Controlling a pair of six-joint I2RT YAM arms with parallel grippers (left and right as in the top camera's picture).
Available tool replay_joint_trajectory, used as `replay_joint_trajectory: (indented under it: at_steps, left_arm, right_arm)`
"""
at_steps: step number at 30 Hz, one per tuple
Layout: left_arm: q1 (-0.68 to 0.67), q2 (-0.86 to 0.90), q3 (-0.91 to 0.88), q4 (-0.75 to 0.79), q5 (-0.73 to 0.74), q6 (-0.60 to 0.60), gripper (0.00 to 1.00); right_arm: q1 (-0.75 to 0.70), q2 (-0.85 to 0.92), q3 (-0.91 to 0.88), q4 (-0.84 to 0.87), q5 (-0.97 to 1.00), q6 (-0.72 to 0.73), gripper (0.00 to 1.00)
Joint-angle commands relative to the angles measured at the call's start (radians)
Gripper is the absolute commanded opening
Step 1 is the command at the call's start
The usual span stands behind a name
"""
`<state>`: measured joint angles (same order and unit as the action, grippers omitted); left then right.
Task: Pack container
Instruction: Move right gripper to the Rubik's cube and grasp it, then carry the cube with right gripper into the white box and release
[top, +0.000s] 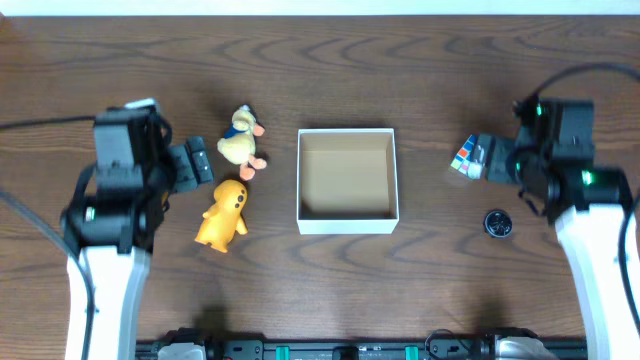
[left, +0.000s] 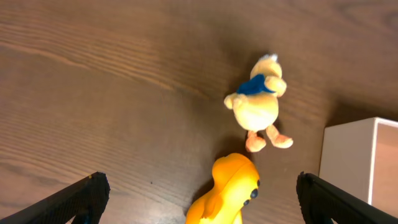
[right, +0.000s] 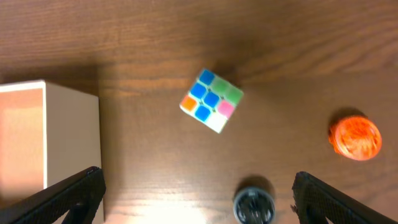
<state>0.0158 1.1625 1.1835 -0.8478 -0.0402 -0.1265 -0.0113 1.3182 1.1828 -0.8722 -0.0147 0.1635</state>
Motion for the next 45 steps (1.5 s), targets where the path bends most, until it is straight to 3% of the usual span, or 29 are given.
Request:
replay_joint_trajectory:
  at_steps: [1,4,13,30,45]
  left_arm:
    - [-0.003,0.05,0.03,-0.016,0.007,0.017,0.98]
    - [-0.003,0.078,0.03,-0.022,0.007,0.017,0.98]
    - [-0.003,0.111,0.03,-0.024,0.007,0.017,0.98]
    - [-0.003,0.111,0.03,-0.023,0.007,0.018,0.98]
    - [-0.003,0.111,0.03,-0.023,0.007,0.017,0.98]
  right_arm:
    - [-0.008,0.093,0.074,-0.019,0.021,0.072,0.99]
    - [-0.008,0.202,0.127,-0.047,0.093,0.19,0.99]
    - [-0.008,0.437,0.183,-0.019,0.085,0.316,0.99]
    - [-0.008,0.648,0.182,0.104,0.074,0.335,0.99]
    - [-0.007,0.672,0.182,0.137,0.069,0.337,0.56]
